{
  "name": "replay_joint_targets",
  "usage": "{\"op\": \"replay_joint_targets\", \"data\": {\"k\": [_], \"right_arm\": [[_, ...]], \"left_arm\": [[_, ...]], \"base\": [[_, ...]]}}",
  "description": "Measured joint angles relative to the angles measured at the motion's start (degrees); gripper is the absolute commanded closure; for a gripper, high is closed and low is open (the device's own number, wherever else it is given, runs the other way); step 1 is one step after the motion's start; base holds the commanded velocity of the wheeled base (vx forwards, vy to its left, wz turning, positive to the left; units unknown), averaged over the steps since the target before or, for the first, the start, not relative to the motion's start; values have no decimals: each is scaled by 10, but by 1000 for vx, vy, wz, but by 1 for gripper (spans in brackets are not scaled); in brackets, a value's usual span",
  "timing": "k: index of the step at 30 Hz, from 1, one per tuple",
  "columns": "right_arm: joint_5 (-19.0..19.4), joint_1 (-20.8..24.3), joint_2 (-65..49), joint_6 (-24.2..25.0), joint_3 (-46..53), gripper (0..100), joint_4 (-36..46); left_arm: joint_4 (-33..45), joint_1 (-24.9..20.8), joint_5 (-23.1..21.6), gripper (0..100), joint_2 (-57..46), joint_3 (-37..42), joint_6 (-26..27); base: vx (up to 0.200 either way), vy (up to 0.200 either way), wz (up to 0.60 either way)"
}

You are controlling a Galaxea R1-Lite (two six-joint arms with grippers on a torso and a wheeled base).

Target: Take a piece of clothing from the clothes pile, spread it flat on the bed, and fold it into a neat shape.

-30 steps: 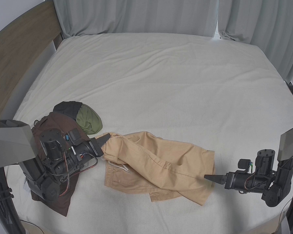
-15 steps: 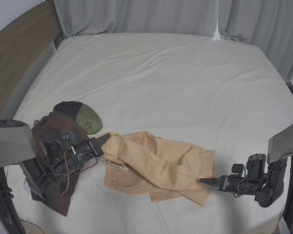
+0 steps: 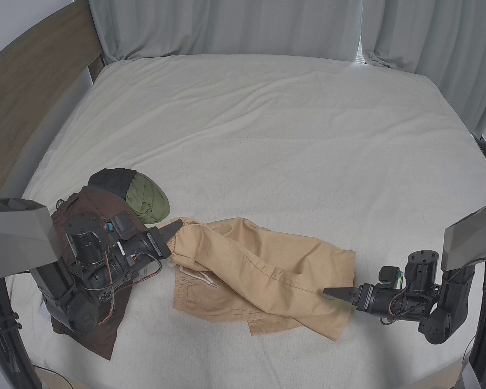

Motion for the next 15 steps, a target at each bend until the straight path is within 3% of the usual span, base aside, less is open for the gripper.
{"op": "replay_joint_targets", "data": {"k": [7,8,15], "right_arm": [[1,13,-42,4,13,0,2],[1,13,-44,4,14,100,2],[2,3,-26,1,8,100,1]], "left_arm": [[0,-1,0,100,-3,0,0],[0,-1,0,100,-3,0,0],[0,0,0,100,-3,0,0]], "base": [[0,0,0],[0,0,0],[0,0,0]]}}
